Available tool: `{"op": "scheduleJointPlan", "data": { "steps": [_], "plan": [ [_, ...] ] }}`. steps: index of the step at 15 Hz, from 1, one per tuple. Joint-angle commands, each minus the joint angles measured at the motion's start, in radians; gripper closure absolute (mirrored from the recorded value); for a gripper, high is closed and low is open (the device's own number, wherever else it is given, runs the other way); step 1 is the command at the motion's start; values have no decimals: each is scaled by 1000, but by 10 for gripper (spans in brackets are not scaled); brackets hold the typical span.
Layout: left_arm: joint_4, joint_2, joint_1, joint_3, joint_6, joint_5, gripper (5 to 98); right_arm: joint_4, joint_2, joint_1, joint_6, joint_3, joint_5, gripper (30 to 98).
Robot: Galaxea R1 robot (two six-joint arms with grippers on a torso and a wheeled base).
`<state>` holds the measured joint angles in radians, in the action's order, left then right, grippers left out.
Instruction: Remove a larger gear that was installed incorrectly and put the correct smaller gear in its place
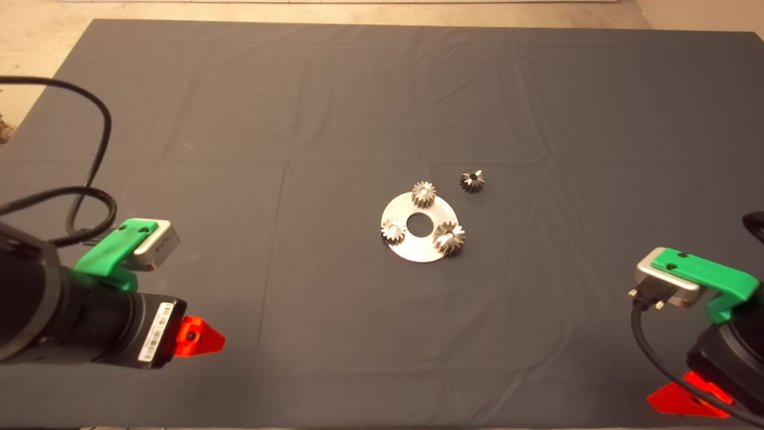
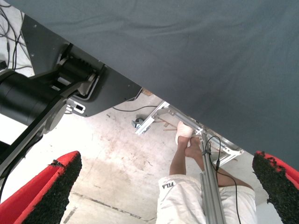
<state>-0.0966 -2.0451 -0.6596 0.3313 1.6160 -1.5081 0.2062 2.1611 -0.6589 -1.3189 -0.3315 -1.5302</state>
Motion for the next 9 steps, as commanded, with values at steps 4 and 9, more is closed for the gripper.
{"op": "scheduleJointPlan", "data": {
  "steps": [4, 9],
  "plan": [
    [17, -4, -8, -16, 4, -1, 54, -18, 6, -13, -7, 2, -65, 317],
    [17, -16, -8, -16, 2, -1, 54, -142, 132, 7, 74, -226, -73, 317]
  ]
}}
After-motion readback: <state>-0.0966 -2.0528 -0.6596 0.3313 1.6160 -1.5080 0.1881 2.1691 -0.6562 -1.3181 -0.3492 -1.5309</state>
